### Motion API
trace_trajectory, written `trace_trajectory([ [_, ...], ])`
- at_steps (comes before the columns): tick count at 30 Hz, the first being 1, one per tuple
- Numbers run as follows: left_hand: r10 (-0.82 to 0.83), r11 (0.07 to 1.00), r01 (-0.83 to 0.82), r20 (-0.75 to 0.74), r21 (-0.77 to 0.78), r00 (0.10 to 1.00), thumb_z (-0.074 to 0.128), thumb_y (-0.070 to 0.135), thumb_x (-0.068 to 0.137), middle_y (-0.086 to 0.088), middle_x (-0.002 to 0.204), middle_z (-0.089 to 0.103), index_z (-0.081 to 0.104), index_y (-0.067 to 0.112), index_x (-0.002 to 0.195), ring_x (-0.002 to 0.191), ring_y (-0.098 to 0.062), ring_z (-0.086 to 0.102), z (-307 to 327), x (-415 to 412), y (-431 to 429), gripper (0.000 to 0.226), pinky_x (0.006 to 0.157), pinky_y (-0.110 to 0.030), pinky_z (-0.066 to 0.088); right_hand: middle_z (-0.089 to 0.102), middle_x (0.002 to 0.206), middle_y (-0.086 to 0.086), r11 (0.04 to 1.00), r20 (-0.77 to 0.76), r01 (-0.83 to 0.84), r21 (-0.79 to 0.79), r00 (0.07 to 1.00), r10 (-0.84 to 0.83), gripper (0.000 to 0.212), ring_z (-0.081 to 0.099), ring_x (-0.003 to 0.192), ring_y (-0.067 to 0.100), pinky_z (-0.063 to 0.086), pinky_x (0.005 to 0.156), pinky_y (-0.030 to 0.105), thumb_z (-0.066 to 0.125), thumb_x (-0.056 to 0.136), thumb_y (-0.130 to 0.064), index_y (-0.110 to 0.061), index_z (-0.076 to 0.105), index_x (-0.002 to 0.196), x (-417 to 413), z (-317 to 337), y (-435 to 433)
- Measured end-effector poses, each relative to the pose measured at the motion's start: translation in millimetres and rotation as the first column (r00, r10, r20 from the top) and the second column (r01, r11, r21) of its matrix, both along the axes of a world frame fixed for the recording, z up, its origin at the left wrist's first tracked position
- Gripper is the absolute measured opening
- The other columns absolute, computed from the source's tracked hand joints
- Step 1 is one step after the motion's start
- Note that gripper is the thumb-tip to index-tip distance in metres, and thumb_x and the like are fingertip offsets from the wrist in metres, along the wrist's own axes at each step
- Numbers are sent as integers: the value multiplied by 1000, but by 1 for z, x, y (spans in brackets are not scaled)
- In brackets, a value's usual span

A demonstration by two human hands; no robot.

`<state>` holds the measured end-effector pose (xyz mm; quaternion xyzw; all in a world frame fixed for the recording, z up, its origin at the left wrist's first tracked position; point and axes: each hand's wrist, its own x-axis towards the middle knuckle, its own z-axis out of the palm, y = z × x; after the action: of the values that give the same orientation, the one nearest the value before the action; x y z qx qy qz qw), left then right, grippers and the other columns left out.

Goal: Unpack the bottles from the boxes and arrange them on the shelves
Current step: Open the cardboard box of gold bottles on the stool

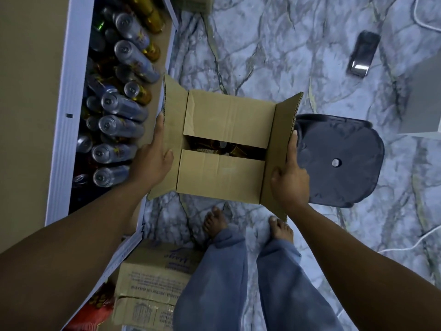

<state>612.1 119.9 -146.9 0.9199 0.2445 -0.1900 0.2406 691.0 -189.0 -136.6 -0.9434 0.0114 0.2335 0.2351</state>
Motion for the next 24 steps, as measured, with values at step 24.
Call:
trace_trajectory([
  [24, 200, 971, -219, -181, -94, 963, 39, 54, 104, -13, 162, 33, -18, 39, 158, 114, -40, 59, -83, 41, -16, 80, 84, -39, 48, 65, 76, 14, 989, 0, 84, 122, 996, -84, 93, 55, 55, 30, 49, 52, 40, 54, 95, -17, -42, -9, 159, 31, -18, -1],
])
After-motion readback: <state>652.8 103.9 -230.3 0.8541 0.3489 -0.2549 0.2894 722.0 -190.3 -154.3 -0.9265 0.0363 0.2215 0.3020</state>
